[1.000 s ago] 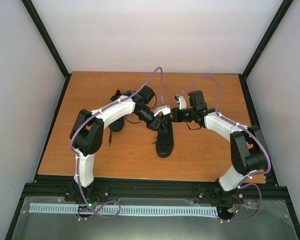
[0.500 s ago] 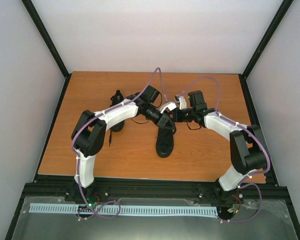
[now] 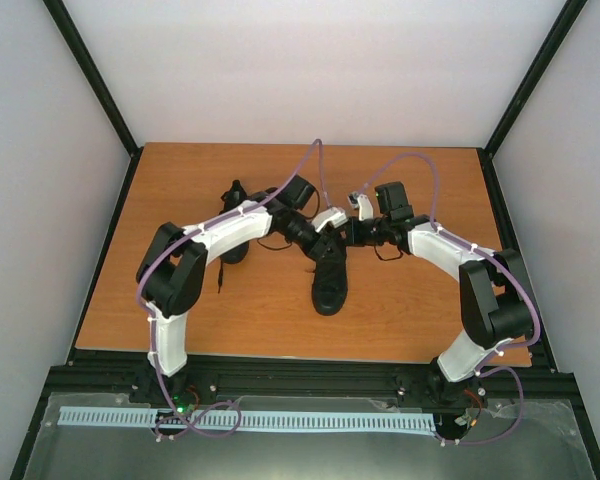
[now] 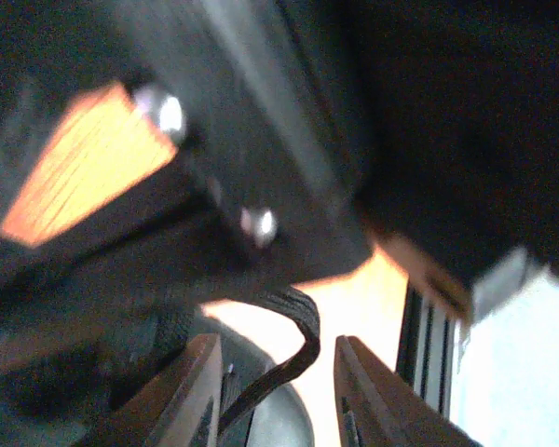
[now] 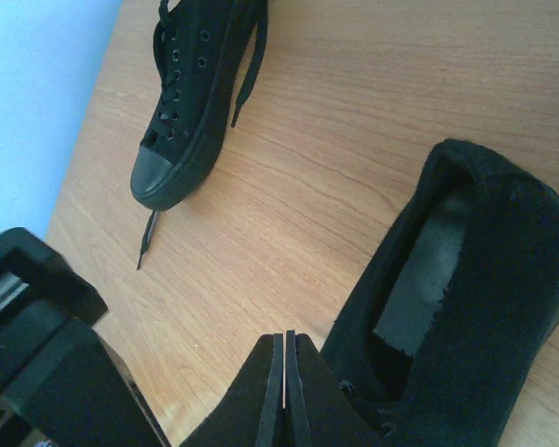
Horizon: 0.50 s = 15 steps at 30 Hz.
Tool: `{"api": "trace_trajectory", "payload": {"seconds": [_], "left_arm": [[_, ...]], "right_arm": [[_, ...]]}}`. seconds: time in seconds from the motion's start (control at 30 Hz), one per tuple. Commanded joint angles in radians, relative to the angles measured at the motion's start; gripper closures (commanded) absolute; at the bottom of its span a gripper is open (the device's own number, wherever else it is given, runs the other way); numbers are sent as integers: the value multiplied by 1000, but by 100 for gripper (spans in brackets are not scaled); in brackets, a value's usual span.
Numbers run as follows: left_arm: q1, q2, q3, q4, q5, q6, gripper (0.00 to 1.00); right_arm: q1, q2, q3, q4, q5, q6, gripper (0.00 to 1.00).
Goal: Tie the shoes
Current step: Wrap the shoelace around the shoelace.
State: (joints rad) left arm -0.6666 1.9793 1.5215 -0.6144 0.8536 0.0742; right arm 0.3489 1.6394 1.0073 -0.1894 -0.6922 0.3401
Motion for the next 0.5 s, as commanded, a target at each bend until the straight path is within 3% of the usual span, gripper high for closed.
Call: {"api": "trace_trajectory", "payload": {"seconds": [0.0,0.17,0.47], "left_arm": [[-10,-105,-40,-124,-136,208,59],[-9,-170,2,-285,-170,401,48],[-8,-199,-10,-449,-211,579,47]], "right_arm": [[6,5,23,10,-17,-14,97],[8,11,24,15,-31,-16,97],[11,15,28,13,-40,-27,97]]}}
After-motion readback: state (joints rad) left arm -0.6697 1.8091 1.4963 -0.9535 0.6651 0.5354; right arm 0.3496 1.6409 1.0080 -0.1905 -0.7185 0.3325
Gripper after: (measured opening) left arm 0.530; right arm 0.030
